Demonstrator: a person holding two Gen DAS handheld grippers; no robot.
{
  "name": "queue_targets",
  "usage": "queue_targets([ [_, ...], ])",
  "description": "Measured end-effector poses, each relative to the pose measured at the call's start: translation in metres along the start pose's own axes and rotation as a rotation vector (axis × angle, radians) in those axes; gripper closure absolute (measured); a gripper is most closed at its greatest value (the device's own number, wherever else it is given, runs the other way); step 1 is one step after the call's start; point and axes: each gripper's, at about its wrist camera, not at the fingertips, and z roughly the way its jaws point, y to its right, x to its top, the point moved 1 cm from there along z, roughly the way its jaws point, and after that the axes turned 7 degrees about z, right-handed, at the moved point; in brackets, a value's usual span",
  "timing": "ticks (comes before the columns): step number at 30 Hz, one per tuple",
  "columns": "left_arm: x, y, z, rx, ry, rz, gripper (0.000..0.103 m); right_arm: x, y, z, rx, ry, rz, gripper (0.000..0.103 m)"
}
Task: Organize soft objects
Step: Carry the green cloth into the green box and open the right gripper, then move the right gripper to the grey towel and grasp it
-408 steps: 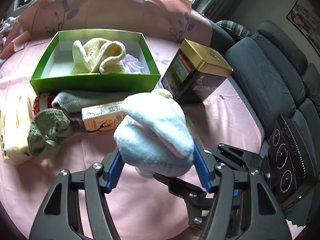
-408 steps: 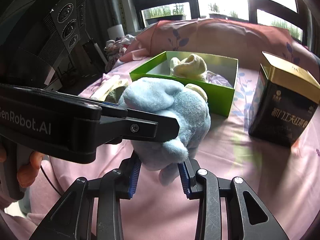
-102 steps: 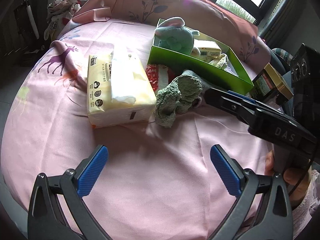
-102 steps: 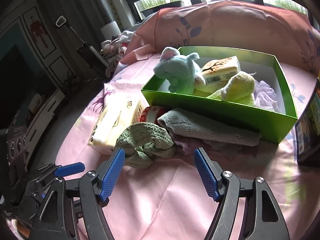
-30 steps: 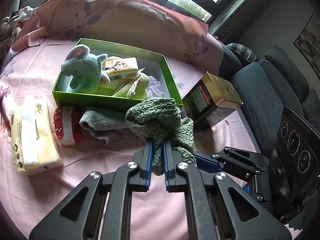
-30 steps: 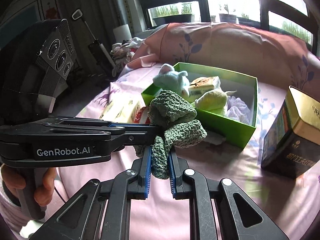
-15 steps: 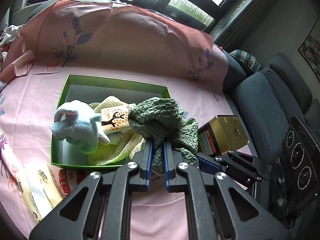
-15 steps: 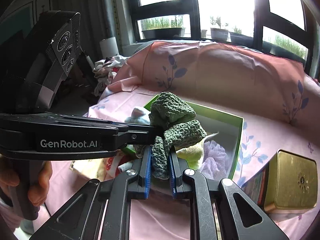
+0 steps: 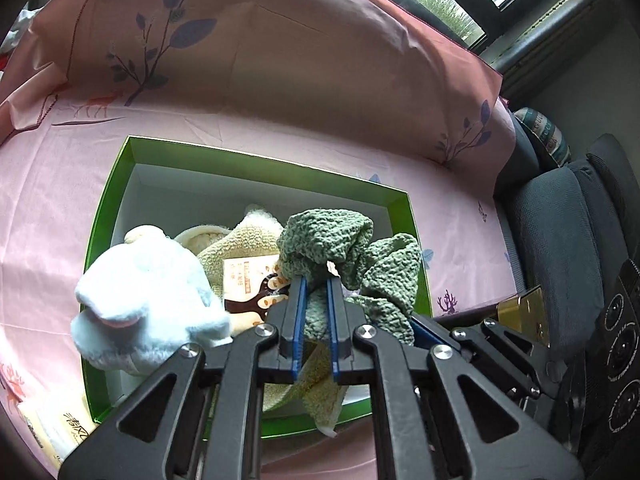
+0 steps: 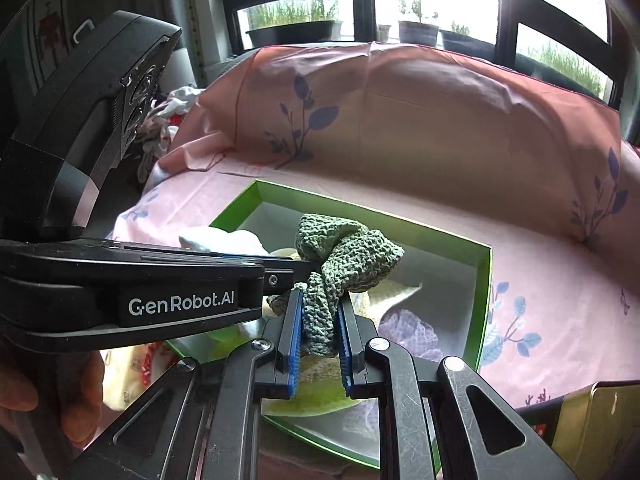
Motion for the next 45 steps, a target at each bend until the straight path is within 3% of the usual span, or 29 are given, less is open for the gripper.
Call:
queue_targets([
  [4, 0.005, 0.005, 0.011, 0.028, -0.011, 0.007, 0.093, -0.001, 0.011, 0.005, -0.038, -0.018, 0.018, 0.086],
  [5, 0.005, 0.006, 0.011, 0.036, -0.011, 0.005, 0.088, -0.001, 0.013, 0.004, -0.048, -0.018, 0.021, 0.086],
  [7, 0.005, 0.005, 0.011, 0.046, -0.009, -0.002, 0.061, -0.001, 0.017, 0.002, -0.072, -0.023, 0.032, 0.081],
  [8, 0.005, 0.005, 0.009, 0.059, -0.004, -0.003, 0.035, -0.001, 0.019, 0.000, -0.094, -0.019, 0.037, 0.068],
  [9, 0.005, 0.005, 0.006, 0.070, 0.009, -0.002, 0.023, -0.002, 0.020, -0.003, -0.116, -0.012, 0.039, 0.052],
  [11, 0.004, 0.007, -0.001, 0.081, 0.026, 0.016, 0.023, -0.003, 0.022, -0.013, -0.129, 0.015, 0.042, 0.040],
  [20, -0.016, 0.017, -0.031, 0.121, 0.052, 0.057, 0.015, -0.018, 0.014, -0.060, -0.113, 0.082, 0.023, 0.040],
  [27, -0.048, 0.028, -0.048, 0.168, 0.057, 0.083, 0.014, -0.044, 0.006, -0.088, -0.106, 0.109, 0.054, 0.040],
  [39, -0.115, 0.040, -0.074, 0.298, 0.069, 0.120, 0.014, -0.102, 0.012, -0.111, -0.144, 0.073, 0.132, 0.040],
  [45, -0.147, 0.050, -0.083, 0.316, 0.083, 0.140, 0.014, -0.125, 0.016, -0.123, -0.138, 0.074, 0.167, 0.039],
])
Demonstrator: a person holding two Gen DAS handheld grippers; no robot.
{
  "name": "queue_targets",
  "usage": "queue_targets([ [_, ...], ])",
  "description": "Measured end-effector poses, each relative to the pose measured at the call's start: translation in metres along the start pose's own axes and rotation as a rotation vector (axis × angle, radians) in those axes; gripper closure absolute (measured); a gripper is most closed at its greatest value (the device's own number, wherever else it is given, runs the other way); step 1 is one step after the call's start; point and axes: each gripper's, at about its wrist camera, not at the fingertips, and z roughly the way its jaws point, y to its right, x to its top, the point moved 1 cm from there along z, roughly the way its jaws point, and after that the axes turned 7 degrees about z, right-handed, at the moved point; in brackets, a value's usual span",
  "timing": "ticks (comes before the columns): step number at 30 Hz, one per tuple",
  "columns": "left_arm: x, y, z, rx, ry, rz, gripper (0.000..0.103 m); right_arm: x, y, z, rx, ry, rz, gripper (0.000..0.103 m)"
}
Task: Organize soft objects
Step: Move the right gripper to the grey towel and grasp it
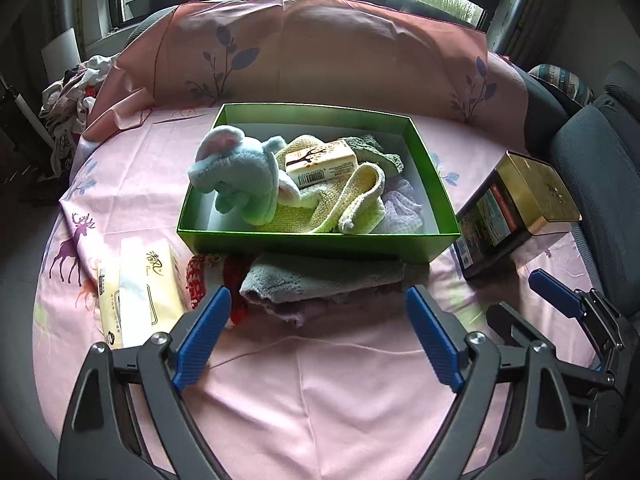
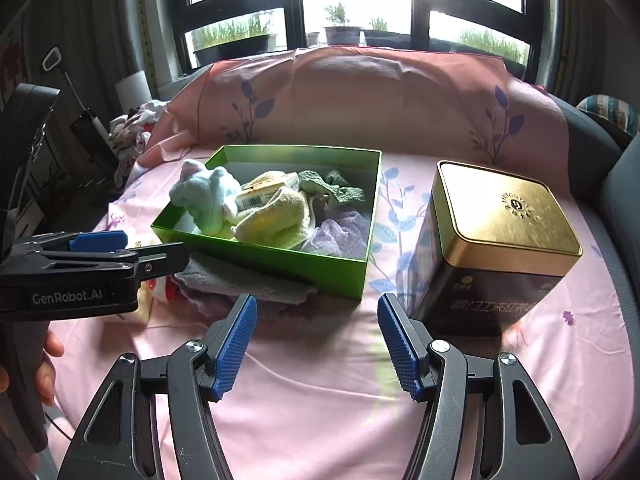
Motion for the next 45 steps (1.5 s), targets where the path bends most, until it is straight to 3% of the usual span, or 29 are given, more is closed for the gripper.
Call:
queue_targets([
  [8, -0.024, 0.006, -0.005, 0.013, -0.022, -0.008, 0.014, -0.018, 0.008, -0.010, 0.004, -0.010, 0.032, 0.039],
  [22, -0.053, 0.018, -0.018, 0.017, 0.028, 0.019, 0.014, -0.041, 0.006, -0.013, 0.017, -0.033, 0.034, 0.039],
  [28, -0.074, 0.002, -0.017, -0.021, 0.079, -0.036, 0.014, -0.061, -0.001, 0.001, 0.063, -0.069, -0.001, 0.039],
  [33, -0.088, -0.022, -0.010, -0.044, 0.052, -0.081, 0.014, -0.075, -0.012, 0.021, 0.091, -0.107, -0.055, 0.039],
  [38, -0.097, -0.037, -0.001, -0.062, 0.043, -0.127, 0.014, -0.069, -0.027, 0.042, 0.138, -0.126, -0.070, 0.039],
  [45, -0.095, -0.055, 0.009, -0.055, 0.033, -0.168, 0.014, -0.037, -0.048, 0.079, 0.152, -0.103, -0.126, 0.039],
])
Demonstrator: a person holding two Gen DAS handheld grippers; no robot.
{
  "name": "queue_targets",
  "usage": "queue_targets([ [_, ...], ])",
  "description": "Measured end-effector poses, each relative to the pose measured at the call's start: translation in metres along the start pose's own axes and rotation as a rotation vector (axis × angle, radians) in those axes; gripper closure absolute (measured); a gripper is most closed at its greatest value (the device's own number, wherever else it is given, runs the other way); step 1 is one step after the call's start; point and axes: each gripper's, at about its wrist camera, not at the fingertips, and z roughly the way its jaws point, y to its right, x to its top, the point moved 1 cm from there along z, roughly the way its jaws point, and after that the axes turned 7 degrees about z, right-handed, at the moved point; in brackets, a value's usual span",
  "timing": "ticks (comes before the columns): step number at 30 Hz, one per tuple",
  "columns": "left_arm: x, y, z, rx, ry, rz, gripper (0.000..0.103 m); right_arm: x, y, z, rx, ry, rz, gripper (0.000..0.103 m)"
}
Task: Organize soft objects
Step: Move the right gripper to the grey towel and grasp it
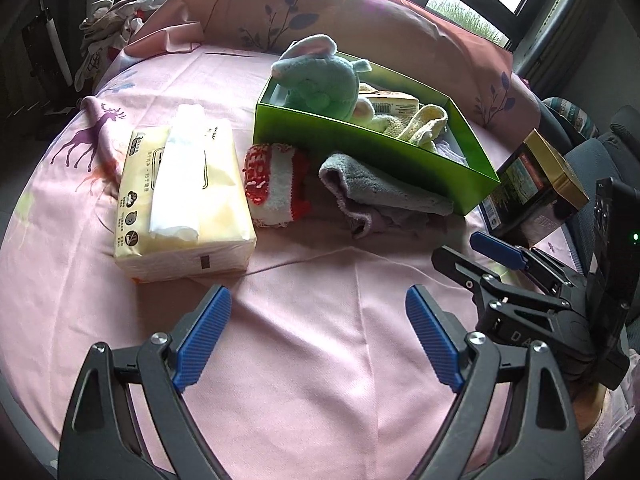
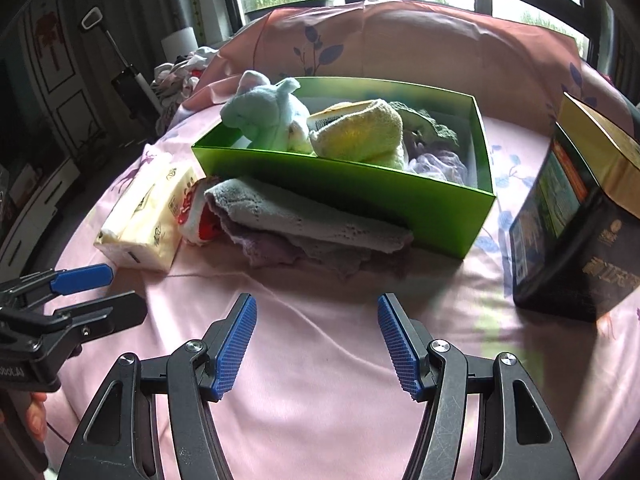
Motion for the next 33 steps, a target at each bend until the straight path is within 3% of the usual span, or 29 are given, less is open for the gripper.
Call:
queue_targets([
  [11, 0.004, -0.014, 0.005, 0.001, 0.001, -0.010, 0.014, 0.030, -0.006, 0.052, 0.041, -0.051, -0.024, 0.042],
  [13, 0.004, -0.015, 0.006, -0.006, -0.001, -0.014, 0.014, 0.031, -0.005, 0.059, 0.045, -0.080, -0.024, 0.063],
  [14, 0.005, -0.015, 0.006, -0.007, -0.002, -0.016, 0.014, 0.030, -0.004, 0.063, 0.053, -0.102, -0.021, 0.090],
  [15, 0.004, -0.015, 0.006, -0.008, -0.004, -0.017, 0.014, 0.029, -0.003, 0.067, 0.053, -0.114, -0.014, 0.099],
  [19, 0.004, -0.016, 0.008, -0.022, -0.014, -0.026, 0.014, 0.026, 0.001, 0.059, 0.096, -0.099, 0.020, 0.102],
  [24, 0.005, -0.012, 0.007, -0.061, -0.018, -0.028, 0.014, 0.006, 0.002, 0.019, 0.200, -0.087, 0.043, 0.102],
  [33, 0.005, 0.004, 0.010, -0.135, -0.063, -0.018, 0.014, -0.034, 0.023, -0.044, 0.265, -0.139, 0.048, 0.102],
])
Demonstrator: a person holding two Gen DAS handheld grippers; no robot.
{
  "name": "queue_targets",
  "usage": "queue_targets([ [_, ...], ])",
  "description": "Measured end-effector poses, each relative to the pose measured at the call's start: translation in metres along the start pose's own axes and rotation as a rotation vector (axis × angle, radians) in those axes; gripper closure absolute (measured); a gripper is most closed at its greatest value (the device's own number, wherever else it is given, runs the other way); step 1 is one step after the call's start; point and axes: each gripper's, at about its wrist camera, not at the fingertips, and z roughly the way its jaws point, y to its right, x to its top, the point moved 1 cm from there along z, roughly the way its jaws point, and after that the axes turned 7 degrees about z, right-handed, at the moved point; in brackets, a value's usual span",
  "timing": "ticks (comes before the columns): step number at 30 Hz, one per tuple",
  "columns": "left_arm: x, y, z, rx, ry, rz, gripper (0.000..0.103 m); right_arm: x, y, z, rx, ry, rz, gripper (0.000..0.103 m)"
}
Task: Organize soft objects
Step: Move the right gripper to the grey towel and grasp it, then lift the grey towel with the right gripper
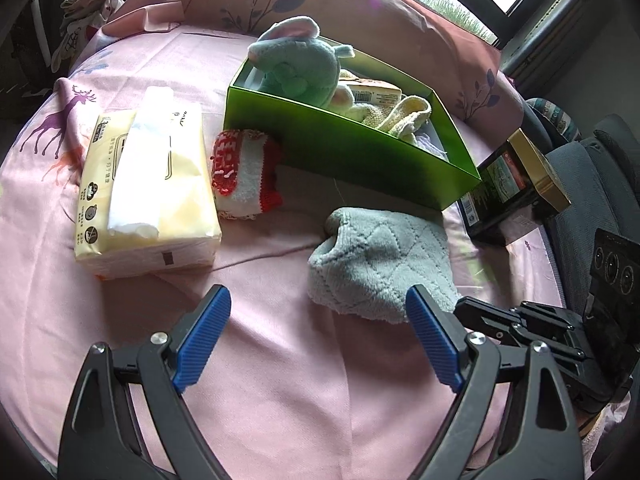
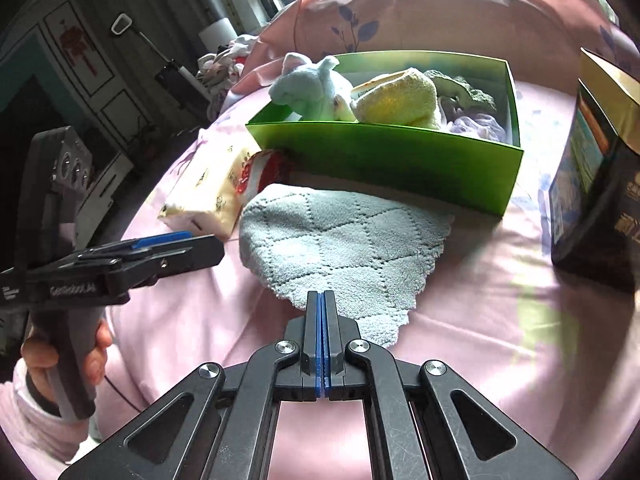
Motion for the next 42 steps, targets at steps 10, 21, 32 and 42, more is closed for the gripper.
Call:
queue_targets([
  [10, -0.005, 0.042, 0.032, -0.052, -0.086, 0.096, 0.015, -0.042, 0.018, -0.022, -0.076, -0.043, 0.017, 0.101],
  [21, 0.010, 0.043, 0.051, -0.015, -0.114, 0.149, 0.058, -0.022, 0.019, 0.019, -0.140, -0.003, 0.033, 0.047],
  [32, 0.004, 0.043, 0.054, -0.101, -0.147, 0.133, 0.091, -0.009, 0.023, 0.045, -0.145, 0.015, 0.040, 0.086],
  [42, 0.002, 0.050, 0.035, -0.161, -0.110, 0.134, 0.091, -0.010, 0.034, 0.030, -0.130, 0.027, 0.111, 0.084],
])
